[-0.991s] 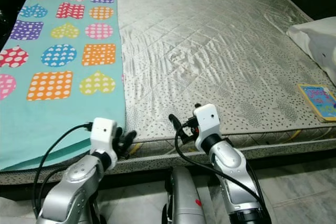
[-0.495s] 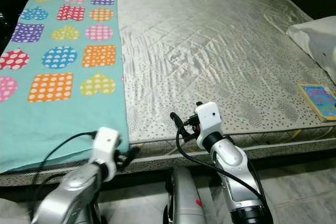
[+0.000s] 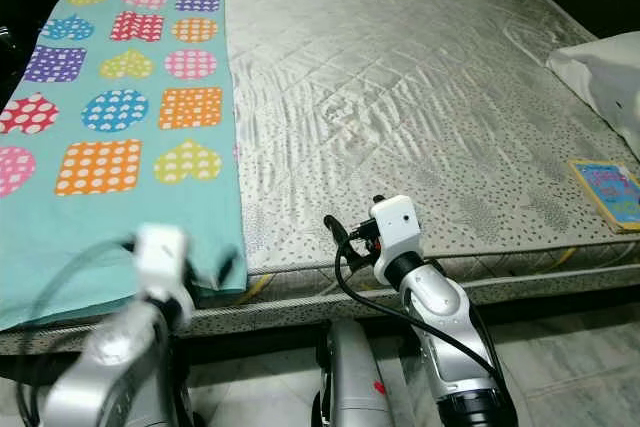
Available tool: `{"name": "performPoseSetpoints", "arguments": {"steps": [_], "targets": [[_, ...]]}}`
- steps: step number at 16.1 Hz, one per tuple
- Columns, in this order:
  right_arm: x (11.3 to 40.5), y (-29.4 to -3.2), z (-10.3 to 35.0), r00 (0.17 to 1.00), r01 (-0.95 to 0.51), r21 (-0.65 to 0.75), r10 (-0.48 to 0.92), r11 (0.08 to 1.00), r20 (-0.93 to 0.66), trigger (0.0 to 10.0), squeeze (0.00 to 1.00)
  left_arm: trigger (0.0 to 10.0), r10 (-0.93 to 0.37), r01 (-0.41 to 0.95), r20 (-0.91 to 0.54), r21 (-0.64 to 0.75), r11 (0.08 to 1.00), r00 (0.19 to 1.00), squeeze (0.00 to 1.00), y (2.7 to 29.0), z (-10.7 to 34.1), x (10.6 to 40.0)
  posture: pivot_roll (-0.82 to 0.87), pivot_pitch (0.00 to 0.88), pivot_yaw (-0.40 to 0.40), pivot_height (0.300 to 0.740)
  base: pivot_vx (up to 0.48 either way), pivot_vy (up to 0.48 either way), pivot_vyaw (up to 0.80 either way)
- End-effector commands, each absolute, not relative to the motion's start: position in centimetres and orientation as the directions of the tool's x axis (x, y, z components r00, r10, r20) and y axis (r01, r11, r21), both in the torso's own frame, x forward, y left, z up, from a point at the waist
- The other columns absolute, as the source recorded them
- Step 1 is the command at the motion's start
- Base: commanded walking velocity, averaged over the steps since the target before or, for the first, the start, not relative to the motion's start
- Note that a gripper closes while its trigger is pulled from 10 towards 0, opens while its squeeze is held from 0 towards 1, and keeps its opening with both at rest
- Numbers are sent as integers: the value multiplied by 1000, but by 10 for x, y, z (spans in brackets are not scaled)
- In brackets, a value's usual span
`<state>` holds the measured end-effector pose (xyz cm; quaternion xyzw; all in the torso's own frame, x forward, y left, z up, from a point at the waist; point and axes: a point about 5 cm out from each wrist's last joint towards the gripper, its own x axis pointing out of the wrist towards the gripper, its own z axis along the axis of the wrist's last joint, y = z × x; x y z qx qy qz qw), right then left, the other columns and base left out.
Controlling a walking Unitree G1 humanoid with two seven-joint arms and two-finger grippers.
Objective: Clean up the room
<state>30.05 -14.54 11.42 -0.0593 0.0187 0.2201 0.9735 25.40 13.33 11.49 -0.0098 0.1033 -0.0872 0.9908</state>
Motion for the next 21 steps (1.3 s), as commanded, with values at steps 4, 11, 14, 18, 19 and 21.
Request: {"name": "performPoseSetpoints", "arguments": {"steps": [4,11,14,18,19,21], "targets": [[305,-144,114,902,-431,-105,428,896,-54,10000,0,10000,-51,47,-262,-19,999,964,1000,161,100,241,-31,79,-90,556,0,0,0],[298,-156,112,915,-402,-115,397,908,-64,10000,0,10000,-28,6,-362,-63,998,932,47,181,67,270,-75,98,-84,556,0,0,0],[296,-158,114,918,-396,-121,392,910,-63,10000,0,10000,-92,47,-430,-114,992,898,0,171,51,278,-110,113,-83,556,0,0,0],[292,-164,115,921,-389,-133,382,912,-72,10000,0,10000,-193,92,-558,-204,975,807,0,151,23,284,-139,121,-83,556,0,0,0],[291,-167,116,923,-384,-142,377,912,-75,10000,0,10000,-215,112,-595,-205,972,774,0,143,17,284,-149,120,-79,556,0,0,0],[292,-171,118,928,-372,-149,364,916,-74,10000,0,10000,-288,183,-618,-229,956,731,0,128,12,278,-150,117,-75,556,0,0,0]]}}
